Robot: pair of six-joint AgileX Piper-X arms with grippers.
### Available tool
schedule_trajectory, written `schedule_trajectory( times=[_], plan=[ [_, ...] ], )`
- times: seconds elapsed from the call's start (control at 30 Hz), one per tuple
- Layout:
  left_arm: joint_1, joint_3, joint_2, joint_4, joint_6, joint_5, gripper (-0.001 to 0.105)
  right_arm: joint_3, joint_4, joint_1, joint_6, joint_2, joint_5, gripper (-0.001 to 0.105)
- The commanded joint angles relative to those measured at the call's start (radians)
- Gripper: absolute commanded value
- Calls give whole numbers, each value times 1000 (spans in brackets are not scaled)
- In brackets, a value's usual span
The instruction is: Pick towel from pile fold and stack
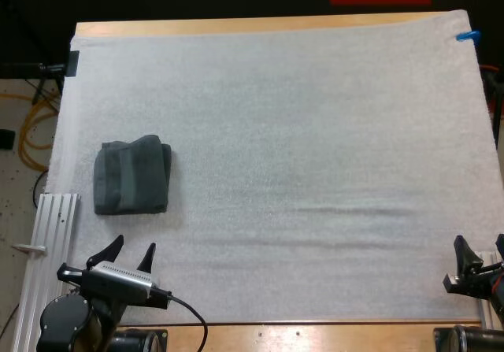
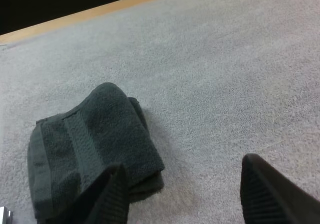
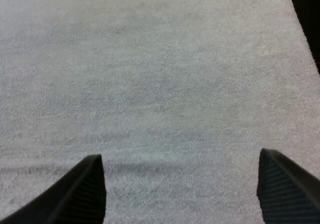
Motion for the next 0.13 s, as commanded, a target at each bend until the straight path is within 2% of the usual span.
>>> schedule_trajectory(
  times=[0.0,0.1],
  plan=[
    [1,-4,-140,-2,-6,-2,49,-2,-9,1,-3,2,-1,62],
    [1,-4,-140,-2,-6,-2,49,-2,-9,1,-3,2,-1,62]
  ],
)
